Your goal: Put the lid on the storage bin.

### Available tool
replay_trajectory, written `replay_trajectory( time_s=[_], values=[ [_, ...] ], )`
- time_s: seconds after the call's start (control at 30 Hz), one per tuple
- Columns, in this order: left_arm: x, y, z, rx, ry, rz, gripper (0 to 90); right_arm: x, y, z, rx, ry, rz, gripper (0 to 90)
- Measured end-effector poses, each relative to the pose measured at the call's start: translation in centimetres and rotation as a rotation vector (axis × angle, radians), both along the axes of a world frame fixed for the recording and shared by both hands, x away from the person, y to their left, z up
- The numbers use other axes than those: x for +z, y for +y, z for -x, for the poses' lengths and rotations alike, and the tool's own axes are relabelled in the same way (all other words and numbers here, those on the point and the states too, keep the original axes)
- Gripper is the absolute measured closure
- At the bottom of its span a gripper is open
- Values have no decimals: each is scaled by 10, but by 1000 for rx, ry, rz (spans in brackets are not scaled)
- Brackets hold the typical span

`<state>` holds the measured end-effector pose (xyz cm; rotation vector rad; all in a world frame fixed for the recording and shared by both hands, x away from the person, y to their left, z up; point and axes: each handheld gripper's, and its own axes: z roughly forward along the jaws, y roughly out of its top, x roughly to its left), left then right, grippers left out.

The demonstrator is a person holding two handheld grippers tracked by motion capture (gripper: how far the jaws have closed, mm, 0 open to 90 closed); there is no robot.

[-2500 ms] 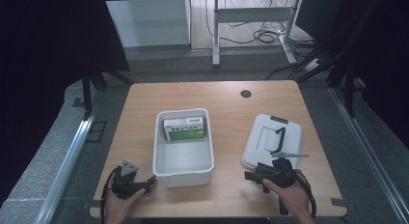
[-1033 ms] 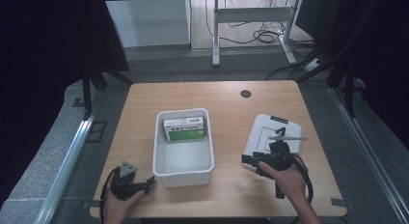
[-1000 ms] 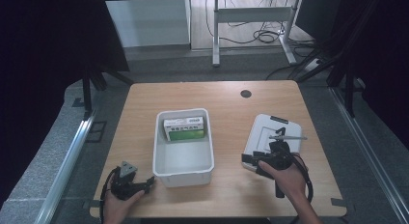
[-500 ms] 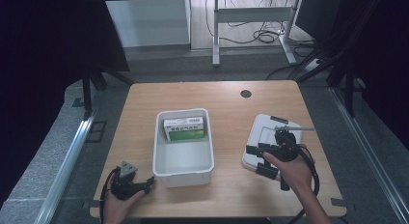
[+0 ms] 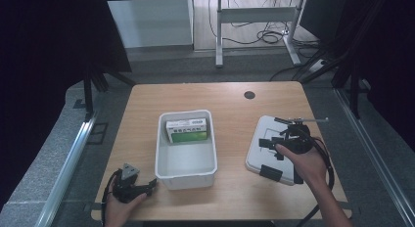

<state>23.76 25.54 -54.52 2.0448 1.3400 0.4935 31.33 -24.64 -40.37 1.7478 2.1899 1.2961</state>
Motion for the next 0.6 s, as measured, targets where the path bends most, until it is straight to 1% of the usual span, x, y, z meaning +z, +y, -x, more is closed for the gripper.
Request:
replay_trajectory(
  time_s=[0.1, 0.17, 0.33, 0.43, 0.6],
  values=[
    [0, 0, 0, 0, 1, 0, 133, 2, -5, -6, -21, 8, 8, 370],
    [0, 0, 0, 0, 2, -1, 133, 2, -7, -9, -29, 18, 16, 369],
    [0, 0, 0, 0, 2, 0, 133, 2, -11, -15, -48, 22, 31, 370],
    [0, 0, 0, 0, 2, 0, 133, 3, -15, -21, -70, 31, 50, 370],
    [0, 0, 0, 0, 3, 0, 132, 3, -19, -27, -91, 44, 61, 370]
  ],
)
